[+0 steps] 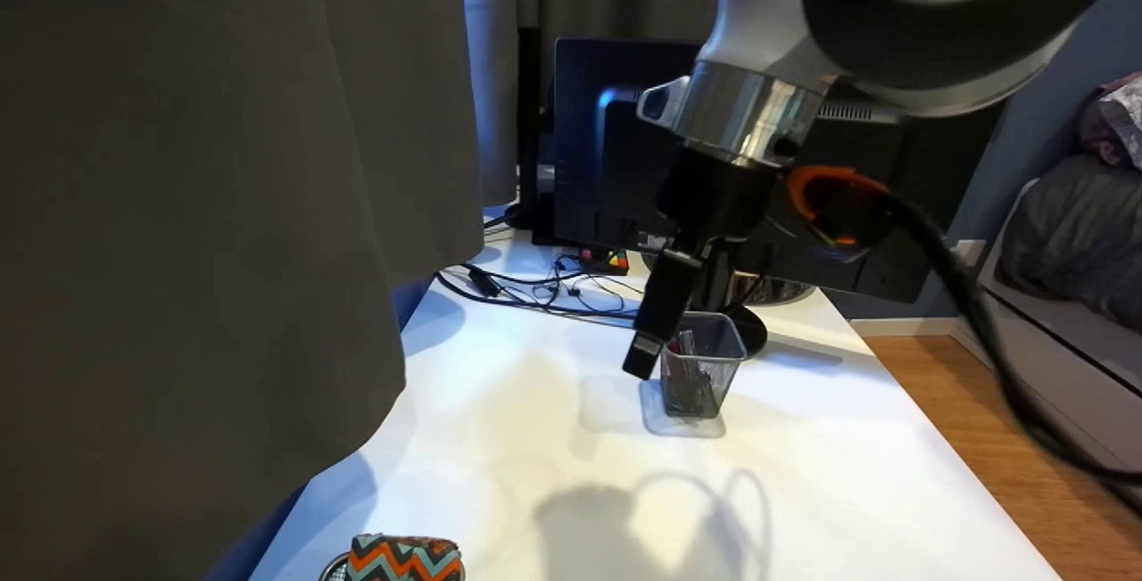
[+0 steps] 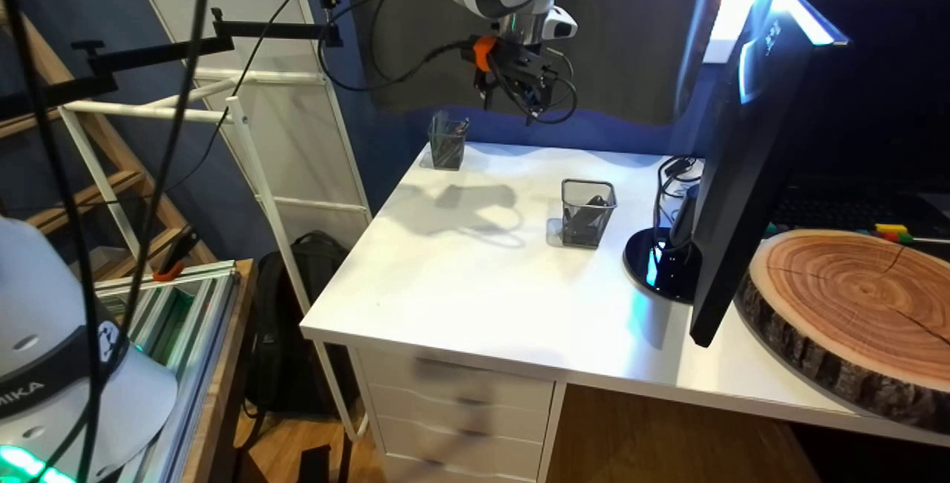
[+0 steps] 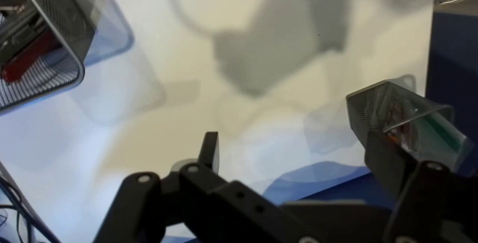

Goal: Move the basket on the left forwards.

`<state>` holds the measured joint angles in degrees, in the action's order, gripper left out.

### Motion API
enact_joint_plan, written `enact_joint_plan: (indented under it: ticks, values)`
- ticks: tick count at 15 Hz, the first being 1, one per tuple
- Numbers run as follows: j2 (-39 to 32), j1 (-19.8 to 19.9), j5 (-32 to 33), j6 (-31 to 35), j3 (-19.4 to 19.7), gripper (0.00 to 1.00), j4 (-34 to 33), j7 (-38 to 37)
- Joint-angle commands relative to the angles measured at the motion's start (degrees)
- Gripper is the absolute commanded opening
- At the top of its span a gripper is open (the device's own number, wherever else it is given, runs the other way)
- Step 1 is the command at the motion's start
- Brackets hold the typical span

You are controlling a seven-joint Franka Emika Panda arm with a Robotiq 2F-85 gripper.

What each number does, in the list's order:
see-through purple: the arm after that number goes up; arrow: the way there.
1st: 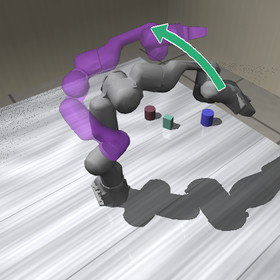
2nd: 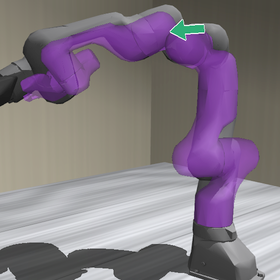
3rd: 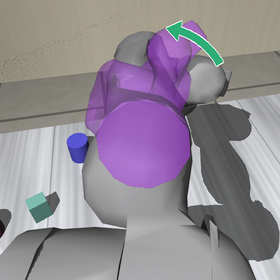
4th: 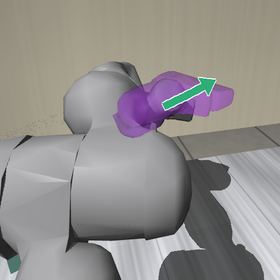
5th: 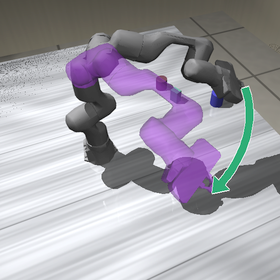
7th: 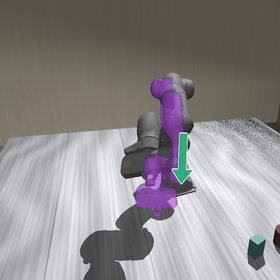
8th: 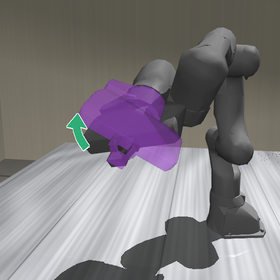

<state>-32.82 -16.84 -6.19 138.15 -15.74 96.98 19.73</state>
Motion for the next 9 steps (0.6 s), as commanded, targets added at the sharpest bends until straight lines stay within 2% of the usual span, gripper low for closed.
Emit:
enact_joint_plan:
  ticks: [1, 2, 3, 4, 5, 7, 9]
  values:
    - [-12.55, -0.24, 1.53, 2.65, -1.52, 1.00, -13.72, 0.92]
    - [-15.55, 1.12, -0.57, 2.90, -3.45, 1.00, -16.45, 2.55]
    - [-18.60, 3.49, -3.57, 1.73, -6.61, 1.00, -19.25, 5.53]
    - [-20.83, 4.50, -4.38, -0.77, -8.14, 1.00, -22.01, 7.25]
    - [-14.57, 2.12, -1.02, 2.33, -4.75, 1.00, -13.92, 2.90]
    - [-18.87, 3.78, -2.36, 1.53, -6.74, 1.00, -18.17, 5.28]
    - [-21.68, 2.91, -2.50, 1.30, -7.82, 1.00, -21.28, 5.67]
